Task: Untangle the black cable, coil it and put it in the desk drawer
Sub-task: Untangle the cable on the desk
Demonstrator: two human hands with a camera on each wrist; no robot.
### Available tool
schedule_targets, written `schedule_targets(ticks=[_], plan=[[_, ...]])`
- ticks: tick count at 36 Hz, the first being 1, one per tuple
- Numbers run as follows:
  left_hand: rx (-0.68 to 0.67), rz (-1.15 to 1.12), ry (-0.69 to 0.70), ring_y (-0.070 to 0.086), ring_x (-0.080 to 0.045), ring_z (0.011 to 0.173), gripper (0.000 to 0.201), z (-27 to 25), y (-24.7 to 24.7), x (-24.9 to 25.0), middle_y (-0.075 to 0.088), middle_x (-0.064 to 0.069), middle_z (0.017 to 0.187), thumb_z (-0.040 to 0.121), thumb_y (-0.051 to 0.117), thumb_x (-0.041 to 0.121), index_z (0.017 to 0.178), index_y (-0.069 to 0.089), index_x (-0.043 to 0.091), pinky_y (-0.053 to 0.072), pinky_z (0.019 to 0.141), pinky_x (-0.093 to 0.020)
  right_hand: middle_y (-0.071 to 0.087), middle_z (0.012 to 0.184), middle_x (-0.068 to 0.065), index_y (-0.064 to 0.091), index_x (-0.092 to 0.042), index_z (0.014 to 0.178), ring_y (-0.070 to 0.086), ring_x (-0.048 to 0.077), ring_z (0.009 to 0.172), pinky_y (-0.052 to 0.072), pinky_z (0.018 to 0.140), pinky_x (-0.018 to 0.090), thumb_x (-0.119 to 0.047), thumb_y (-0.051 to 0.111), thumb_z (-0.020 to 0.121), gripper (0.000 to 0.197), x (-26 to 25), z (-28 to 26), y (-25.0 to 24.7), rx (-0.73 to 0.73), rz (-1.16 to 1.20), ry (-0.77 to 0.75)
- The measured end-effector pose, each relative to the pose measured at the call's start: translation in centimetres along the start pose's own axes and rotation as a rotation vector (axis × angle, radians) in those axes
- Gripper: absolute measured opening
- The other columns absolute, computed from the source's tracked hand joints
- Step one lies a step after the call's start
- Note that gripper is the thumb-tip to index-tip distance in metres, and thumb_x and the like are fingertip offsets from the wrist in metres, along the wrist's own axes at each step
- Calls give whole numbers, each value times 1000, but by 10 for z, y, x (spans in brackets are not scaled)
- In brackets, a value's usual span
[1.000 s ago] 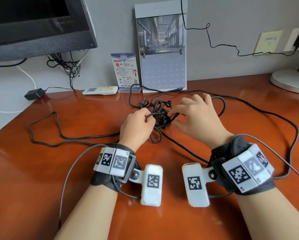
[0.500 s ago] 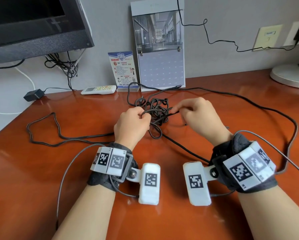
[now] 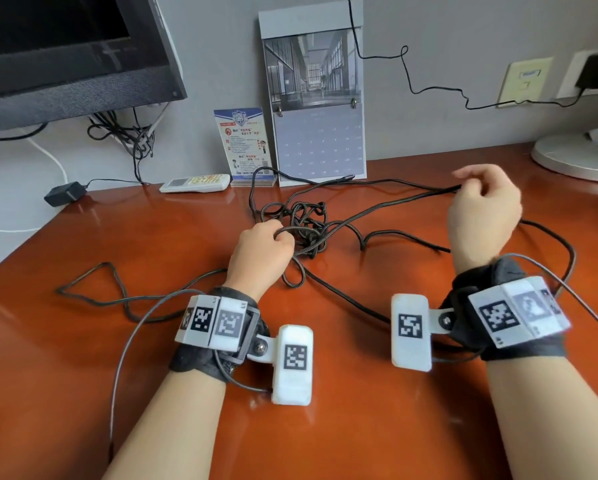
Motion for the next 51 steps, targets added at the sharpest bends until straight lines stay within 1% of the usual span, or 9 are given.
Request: schedule_targets(ticks=[4,9,14,19,24,28,34,44,51], plan=[[66,-16,52,37,-17,51,30,0,-1,2,40,-1,55,91,40,12,62,38,15,26,47,-31,65,99,7,69,-21,95,47,33,102,30,86,37,-13,39,81,34,-7,-6,0,-92,-422,-305],[140,-41,97,42,-15,54,22,2,0,1,48,0,57,92,44,14,76,56,5,32,50,-24,58,121,13,74,-14,95,43,37,125,18,108,57,-7,42,66,44,-15,-12,7,-301,-491,-632],[96,-136,156,59,-26,62,21,-2,5,8,54,0,55,92,46,16,74,56,13,45,62,-34,64,109,9,74,-14,96,50,37,121,28,102,58,-1,42,67,45,-29,-31,20,-621,-347,-824],[70,-258,180,55,-4,44,20,-7,11,16,55,8,50,93,52,15,74,55,21,45,56,-25,66,96,4,76,-21,84,56,35,95,44,85,50,-8,52,68,32,-32,-49,28,-794,-336,-873],[77,-252,196,60,-21,59,23,-9,14,19,56,8,56,91,53,17,70,52,28,52,65,-38,58,120,7,77,-22,84,48,33,114,37,95,48,-16,72,73,13,-30,-53,30,-813,-478,-822],[112,-118,197,59,-20,61,21,-9,13,16,57,5,57,90,49,25,69,49,25,46,61,-35,52,127,0,76,-21,88,41,27,118,38,93,45,-21,70,80,10,-30,-53,28,-738,-463,-777],[112,49,126,61,-24,80,13,-7,7,11,69,6,82,89,40,22,82,50,27,49,71,-37,50,113,6,65,-8,92,51,28,101,37,63,34,-15,58,86,11,-29,-39,16,-416,-373,-578],[100,132,23,56,-23,79,15,-5,2,8,65,4,81,90,40,23,87,54,27,39,67,-32,53,116,16,65,-4,94,53,30,95,33,79,29,-12,50,88,19,-17,-2,-9,-20,-206,-216],[97,40,53,54,-24,63,17,-2,5,3,59,1,64,89,46,20,78,58,22,36,55,-29,53,117,19,66,-7,104,46,37,110,37,82,36,-7,40,76,38,-21,-6,-5,-54,-258,-413]])
Point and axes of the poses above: each hand's wrist, its own z-axis towards the middle knuckle, its own y-axis out of the palm, x = y × z, the point moved 1 cm from there along z, towards the middle knuckle
